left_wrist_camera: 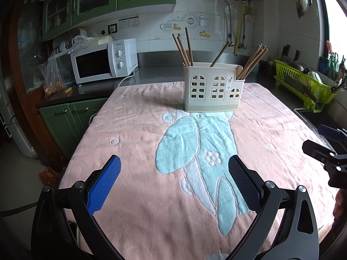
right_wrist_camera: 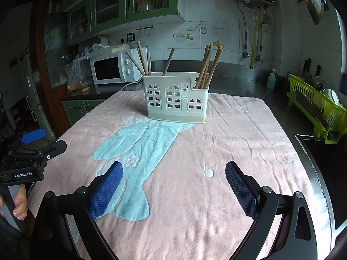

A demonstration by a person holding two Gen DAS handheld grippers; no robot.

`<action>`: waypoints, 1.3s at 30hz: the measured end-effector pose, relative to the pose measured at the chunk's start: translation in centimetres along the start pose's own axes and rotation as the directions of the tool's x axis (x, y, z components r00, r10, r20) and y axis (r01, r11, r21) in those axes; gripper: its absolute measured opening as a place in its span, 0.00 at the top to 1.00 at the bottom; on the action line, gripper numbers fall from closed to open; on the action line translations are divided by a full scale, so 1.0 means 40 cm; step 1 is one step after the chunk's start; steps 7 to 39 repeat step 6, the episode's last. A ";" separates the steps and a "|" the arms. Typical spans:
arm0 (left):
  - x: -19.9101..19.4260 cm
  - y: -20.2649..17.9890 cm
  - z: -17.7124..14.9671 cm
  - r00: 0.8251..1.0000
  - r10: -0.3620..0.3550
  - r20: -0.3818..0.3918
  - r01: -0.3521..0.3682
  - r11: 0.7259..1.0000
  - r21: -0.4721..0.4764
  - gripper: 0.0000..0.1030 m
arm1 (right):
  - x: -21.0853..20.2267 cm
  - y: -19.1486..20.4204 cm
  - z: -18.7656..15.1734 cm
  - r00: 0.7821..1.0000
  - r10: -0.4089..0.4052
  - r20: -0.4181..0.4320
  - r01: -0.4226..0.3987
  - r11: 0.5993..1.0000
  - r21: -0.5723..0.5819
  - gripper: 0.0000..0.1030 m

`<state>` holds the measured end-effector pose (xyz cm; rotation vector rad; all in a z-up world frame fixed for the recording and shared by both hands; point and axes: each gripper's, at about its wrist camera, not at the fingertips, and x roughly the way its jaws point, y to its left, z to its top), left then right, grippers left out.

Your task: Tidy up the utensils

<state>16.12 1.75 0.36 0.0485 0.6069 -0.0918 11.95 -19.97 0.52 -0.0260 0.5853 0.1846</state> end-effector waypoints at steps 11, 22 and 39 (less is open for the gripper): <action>0.005 -0.004 -0.001 1.000 0.003 -0.007 -0.003 1.000 0.002 0.05 | 0.004 -0.006 -0.001 1.000 -0.001 -0.005 0.001 1.000 0.006 0.10; 0.005 -0.004 -0.001 1.000 0.003 -0.007 -0.003 1.000 0.002 0.05 | 0.004 -0.006 -0.001 1.000 -0.001 -0.005 0.001 1.000 0.006 0.10; 0.005 -0.004 -0.001 1.000 0.003 -0.007 -0.003 1.000 0.002 0.05 | 0.004 -0.006 -0.001 1.000 -0.001 -0.005 0.001 1.000 0.006 0.10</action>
